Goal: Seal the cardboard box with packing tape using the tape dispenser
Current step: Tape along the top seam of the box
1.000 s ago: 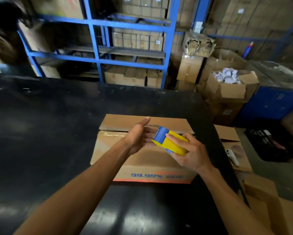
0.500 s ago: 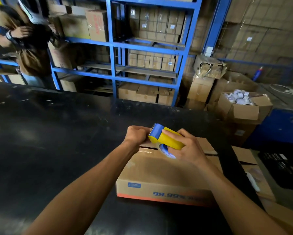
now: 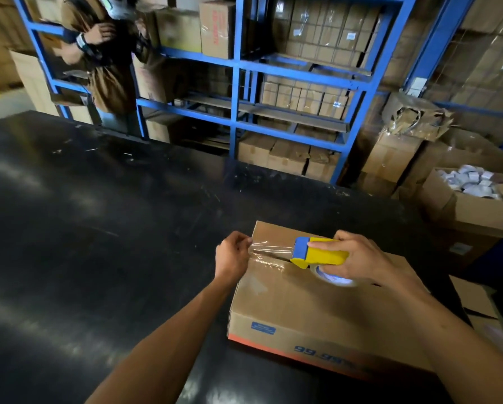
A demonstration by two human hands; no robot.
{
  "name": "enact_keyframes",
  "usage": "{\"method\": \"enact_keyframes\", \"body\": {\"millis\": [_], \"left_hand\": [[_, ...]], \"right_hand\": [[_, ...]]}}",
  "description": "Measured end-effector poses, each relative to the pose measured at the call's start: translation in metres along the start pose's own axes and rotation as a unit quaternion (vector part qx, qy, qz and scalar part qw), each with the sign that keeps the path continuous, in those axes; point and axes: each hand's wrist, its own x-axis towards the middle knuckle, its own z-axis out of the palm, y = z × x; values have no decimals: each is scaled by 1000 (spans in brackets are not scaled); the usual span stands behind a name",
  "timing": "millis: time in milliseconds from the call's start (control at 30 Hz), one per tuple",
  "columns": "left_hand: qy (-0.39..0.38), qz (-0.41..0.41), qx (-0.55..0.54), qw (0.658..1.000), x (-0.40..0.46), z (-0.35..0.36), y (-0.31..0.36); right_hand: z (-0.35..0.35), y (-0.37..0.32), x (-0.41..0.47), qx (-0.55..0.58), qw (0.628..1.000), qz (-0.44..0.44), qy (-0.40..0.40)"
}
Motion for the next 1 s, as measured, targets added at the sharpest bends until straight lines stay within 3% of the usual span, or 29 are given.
{"method": "enact_keyframes", "body": {"millis": [367,700,1000], "left_hand": [[16,-29,29,999,16,30,-35],[34,-46,-11,998,12,36,-45],[41,-31,60,997,5,28,-50]], "right_hand": [[17,-6,26,-87,992,14,-89],[19,-4,29,-85,990,22,-107],[22,-4,30,-83,989,33,-115]]}}
